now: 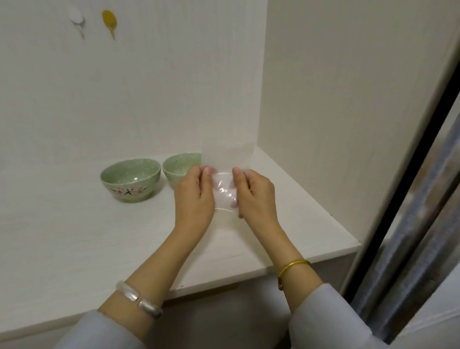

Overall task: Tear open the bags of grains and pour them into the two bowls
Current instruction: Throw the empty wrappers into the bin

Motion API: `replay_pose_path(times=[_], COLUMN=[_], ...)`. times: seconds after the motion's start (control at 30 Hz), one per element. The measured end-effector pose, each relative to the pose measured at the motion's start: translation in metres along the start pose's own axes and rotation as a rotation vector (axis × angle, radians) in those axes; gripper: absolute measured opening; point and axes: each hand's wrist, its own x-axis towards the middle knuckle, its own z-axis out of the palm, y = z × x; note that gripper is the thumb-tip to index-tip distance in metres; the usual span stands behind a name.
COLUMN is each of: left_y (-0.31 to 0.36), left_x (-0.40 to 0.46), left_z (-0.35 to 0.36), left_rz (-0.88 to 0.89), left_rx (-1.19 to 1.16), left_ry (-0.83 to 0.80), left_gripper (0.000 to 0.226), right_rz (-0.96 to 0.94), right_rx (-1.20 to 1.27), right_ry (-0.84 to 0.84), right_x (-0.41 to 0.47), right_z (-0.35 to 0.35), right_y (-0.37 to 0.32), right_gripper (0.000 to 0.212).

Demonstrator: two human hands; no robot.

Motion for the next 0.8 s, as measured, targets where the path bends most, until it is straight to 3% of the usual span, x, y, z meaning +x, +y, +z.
replay_pose_path(times=[0.13,0.3,0.43,0.57,0.8], left_y=[-0.002,-0.002,-0.003,-0.006,-0.007], left_x=[-0.002,0.002,0.003,0.001,-0.001], left_z=[0.002,-0.005,-0.008,-0.013,-0.021], left_rz=[0.001,-0.014,-0.1,-0.13,-0.309], left_rx=[0.047,0.028,-0.026,-0.016,-0.279], left_ry=[0.032,0.07,0.052,0.06,-0.171], left_gripper=[0.026,0.022,0.025,0.022,0.011], right_rz=[0.001,0.087,0.051,0.139,0.143], right_rx=[-0.005,0.067,0.018,0.035,0.253], right_ry=[0.031,-0.199,-0.207,-0.269,-0.283], right_x=[0.0,0.001,0.0,0.0,0.001], right_z=[0.0,-0.006,-0.004,-0.005,-0.009], right_y=[-0.003,-0.006,-0.006,-0.007,-0.016], right_gripper=[0.039,0.031,0.032,0.034,0.021])
